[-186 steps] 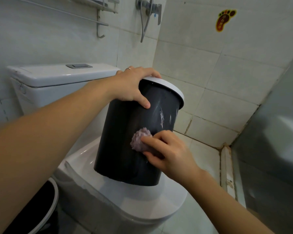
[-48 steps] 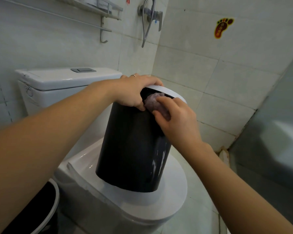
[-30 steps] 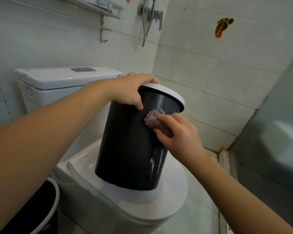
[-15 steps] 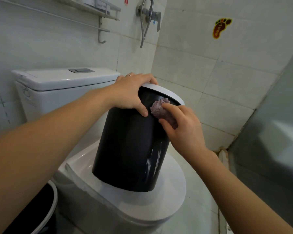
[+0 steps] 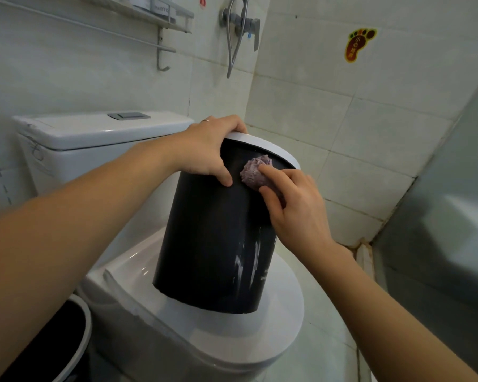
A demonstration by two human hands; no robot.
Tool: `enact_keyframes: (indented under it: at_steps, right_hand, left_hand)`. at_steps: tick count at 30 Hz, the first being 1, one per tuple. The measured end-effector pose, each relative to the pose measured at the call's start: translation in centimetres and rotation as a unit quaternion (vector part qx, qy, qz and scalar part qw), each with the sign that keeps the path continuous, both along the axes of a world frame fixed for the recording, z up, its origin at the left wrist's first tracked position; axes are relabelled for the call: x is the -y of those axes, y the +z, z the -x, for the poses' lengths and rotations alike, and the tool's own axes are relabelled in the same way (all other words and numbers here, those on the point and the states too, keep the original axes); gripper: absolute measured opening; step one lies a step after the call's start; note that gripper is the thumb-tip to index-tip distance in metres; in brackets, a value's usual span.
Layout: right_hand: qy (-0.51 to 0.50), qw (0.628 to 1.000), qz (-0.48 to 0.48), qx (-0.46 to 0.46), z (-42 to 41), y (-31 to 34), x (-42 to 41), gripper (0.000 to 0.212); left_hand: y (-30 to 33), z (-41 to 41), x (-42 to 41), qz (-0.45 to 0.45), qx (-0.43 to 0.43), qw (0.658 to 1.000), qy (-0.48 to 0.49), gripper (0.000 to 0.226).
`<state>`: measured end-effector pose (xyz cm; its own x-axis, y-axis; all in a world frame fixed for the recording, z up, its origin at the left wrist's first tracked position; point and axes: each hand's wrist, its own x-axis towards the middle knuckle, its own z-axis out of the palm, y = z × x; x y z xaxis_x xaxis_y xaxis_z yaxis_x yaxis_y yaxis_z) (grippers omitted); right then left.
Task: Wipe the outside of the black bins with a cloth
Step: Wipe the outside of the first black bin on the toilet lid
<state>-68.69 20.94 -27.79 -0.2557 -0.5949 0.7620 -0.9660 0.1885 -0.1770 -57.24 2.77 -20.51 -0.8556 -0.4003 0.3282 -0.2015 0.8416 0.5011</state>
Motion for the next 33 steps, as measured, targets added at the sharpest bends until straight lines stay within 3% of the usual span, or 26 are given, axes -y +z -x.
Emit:
enact_keyframes:
  at_steps: [4, 9, 15, 23, 30, 33]
  right_hand:
    - [-0.003, 1.0, -0.005, 0.005, 0.1, 0.1, 0.4, 0.035]
    - [0.014, 1.0, -0.015, 0.006, 0.0, 0.3, 0.4, 0.035]
    - [0.067, 0.994, -0.063, -0.061, -0.8, -1.7, -1.3, 0.032]
    - [0.016, 0.999, -0.02, -0.044, -0.4, 0.5, 0.2, 0.031]
    - [0.118, 0.978, -0.078, -0.156, -1.6, -4.3, -2.7, 0.029]
    - [0.111, 0.976, -0.068, -0.175, -1.2, -3.9, -2.4, 0.028]
  left_hand:
    - [0.2, 0.5, -0.4, 0.038, 0.037, 0.999, -0.002, 0.103]
    - [0.2, 0.6, 0.0, 0.073, 0.048, 0.996, -0.011, 0.097]
    - [0.1, 0.6, 0.4, 0.067, 0.052, 0.996, -0.009, 0.097]
    - [0.2, 0.7, 0.0, 0.088, 0.059, 0.994, -0.009, 0.097]
    - [-0.1, 0.4, 0.3, 0.08, 0.055, 0.995, -0.005, 0.099]
    - [0.0, 0.5, 0.2, 0.085, 0.056, 0.995, -0.004, 0.099]
